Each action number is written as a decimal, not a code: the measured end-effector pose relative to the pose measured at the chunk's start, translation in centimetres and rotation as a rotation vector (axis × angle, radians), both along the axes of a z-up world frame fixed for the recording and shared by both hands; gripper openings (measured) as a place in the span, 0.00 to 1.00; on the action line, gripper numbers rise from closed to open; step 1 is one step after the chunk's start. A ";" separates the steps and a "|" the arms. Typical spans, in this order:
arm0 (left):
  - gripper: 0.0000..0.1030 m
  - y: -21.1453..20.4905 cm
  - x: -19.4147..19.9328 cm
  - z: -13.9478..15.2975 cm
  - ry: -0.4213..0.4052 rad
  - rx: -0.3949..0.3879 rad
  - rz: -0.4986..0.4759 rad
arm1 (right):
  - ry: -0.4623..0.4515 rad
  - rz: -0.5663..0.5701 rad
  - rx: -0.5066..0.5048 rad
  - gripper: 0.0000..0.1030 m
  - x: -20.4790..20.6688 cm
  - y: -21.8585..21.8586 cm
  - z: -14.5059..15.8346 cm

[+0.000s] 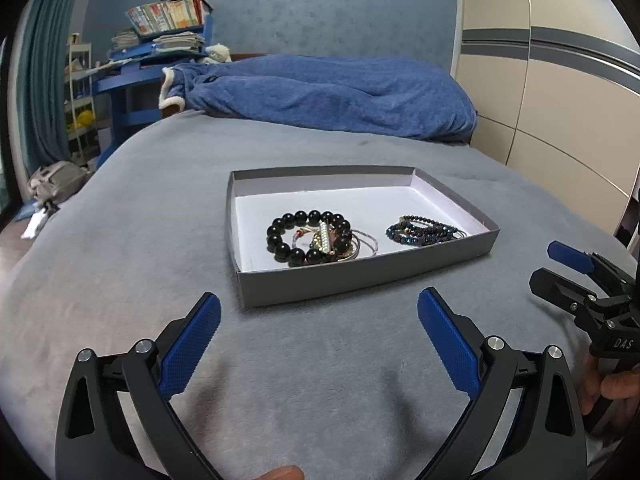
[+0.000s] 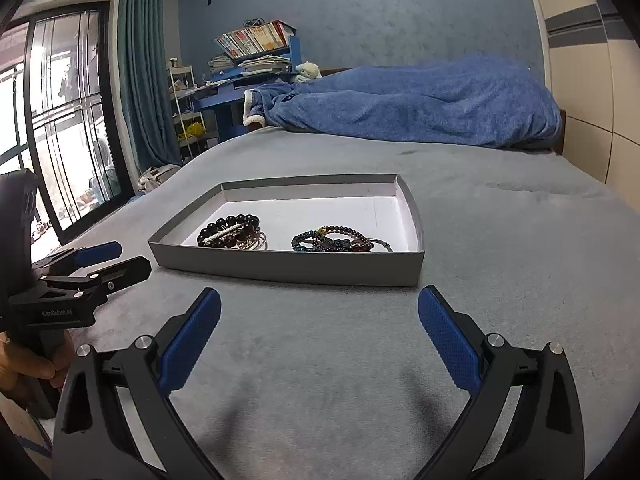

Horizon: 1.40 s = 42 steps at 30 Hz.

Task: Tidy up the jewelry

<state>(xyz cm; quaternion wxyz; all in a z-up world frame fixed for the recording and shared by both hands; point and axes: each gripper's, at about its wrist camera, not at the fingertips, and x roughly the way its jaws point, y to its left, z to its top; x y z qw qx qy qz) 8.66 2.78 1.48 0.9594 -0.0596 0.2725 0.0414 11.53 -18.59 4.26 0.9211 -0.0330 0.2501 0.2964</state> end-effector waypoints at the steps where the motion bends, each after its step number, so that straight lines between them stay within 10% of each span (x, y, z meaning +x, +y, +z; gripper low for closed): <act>1: 0.95 0.0 0.0 0.0 -0.001 0.000 0.000 | -0.001 0.000 0.000 0.95 0.0 0.0 0.0; 42: 0.95 -0.4 0.2 0.1 -0.001 0.004 -0.004 | 0.003 0.000 -0.003 0.95 0.0 0.0 -0.1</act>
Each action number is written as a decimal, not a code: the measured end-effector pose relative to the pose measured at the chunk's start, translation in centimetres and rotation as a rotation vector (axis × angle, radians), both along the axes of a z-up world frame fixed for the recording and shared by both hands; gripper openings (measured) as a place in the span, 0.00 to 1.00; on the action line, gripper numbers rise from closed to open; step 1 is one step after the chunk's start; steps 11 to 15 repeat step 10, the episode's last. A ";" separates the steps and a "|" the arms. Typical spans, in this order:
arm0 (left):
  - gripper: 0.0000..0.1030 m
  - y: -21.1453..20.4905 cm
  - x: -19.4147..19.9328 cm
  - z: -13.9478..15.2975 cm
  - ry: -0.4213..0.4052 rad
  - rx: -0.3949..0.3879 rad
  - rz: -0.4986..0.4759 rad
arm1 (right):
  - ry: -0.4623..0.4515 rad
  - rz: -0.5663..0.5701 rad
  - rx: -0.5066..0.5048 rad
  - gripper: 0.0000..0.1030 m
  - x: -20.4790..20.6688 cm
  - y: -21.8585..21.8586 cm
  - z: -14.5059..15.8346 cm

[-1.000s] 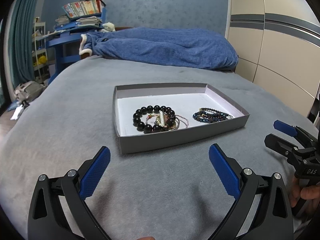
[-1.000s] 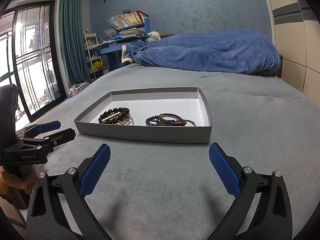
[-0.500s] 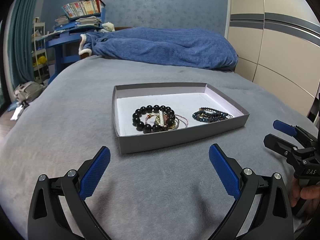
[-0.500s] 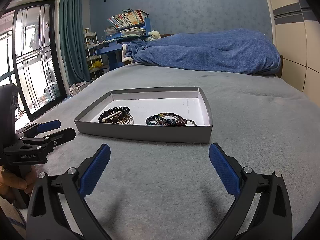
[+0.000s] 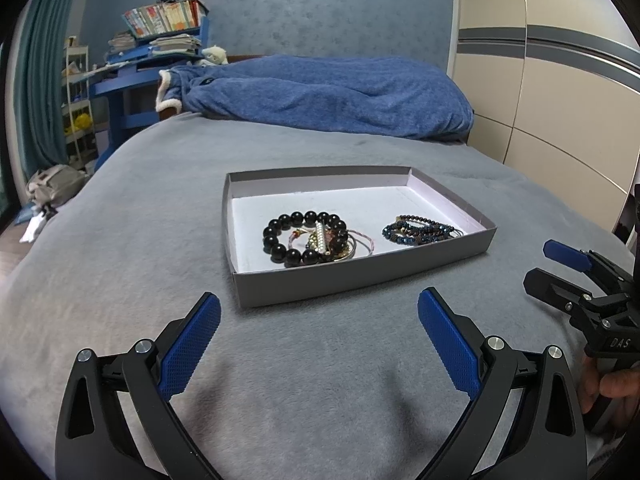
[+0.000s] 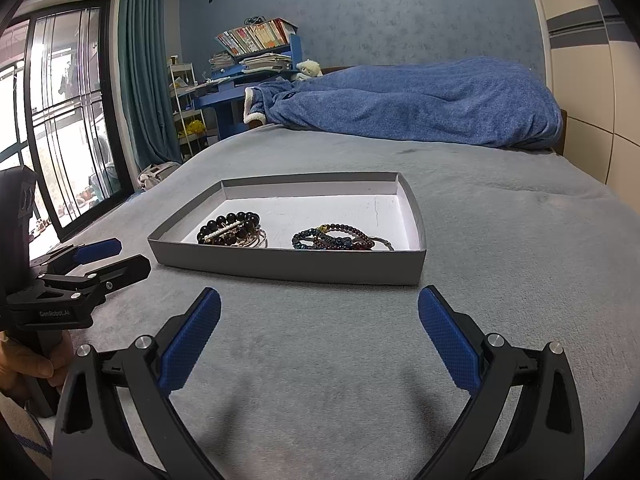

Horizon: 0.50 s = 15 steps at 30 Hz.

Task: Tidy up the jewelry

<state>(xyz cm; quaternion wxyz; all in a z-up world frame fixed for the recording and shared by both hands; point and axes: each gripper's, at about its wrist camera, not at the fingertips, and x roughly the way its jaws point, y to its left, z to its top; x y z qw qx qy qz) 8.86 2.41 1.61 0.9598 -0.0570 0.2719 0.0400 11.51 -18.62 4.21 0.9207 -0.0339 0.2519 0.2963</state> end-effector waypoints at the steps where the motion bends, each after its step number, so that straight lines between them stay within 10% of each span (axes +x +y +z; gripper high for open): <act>1: 0.95 0.0 0.0 0.0 0.002 -0.001 0.001 | 0.000 0.000 0.000 0.95 0.0 0.0 0.0; 15: 0.95 0.0 0.0 0.0 0.002 -0.001 -0.001 | 0.001 0.000 0.000 0.95 0.0 0.0 0.0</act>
